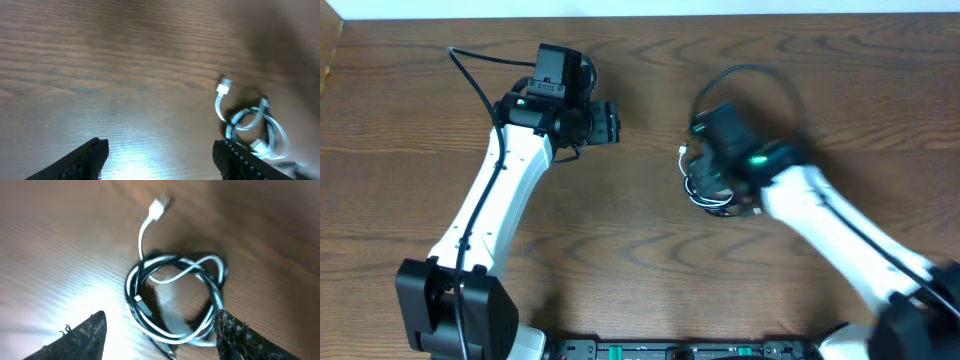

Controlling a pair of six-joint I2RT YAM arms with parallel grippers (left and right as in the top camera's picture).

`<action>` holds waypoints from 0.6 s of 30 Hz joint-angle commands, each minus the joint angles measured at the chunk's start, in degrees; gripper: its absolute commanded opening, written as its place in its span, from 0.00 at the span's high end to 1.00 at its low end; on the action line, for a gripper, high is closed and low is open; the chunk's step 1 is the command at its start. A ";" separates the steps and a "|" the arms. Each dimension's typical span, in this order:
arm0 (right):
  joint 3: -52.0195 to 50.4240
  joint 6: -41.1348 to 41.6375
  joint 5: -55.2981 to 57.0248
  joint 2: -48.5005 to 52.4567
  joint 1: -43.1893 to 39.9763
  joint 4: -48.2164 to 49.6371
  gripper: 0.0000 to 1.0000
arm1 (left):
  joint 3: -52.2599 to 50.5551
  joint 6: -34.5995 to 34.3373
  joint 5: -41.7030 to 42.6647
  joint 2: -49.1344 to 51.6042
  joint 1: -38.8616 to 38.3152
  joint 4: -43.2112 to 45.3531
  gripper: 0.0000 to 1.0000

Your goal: Untangle cables

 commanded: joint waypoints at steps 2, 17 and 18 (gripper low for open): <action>1.27 4.83 -13.42 -7.56 -9.33 -1.03 0.38 | -0.22 2.45 11.37 -0.15 -0.57 -0.39 0.28; 0.79 5.92 -15.91 -8.46 -20.22 -6.84 0.38 | -1.03 2.51 13.42 11.67 -14.73 8.68 0.34; 0.79 5.88 -15.91 -8.46 -20.26 -6.86 0.38 | -1.03 3.10 13.44 12.76 -15.47 10.58 0.34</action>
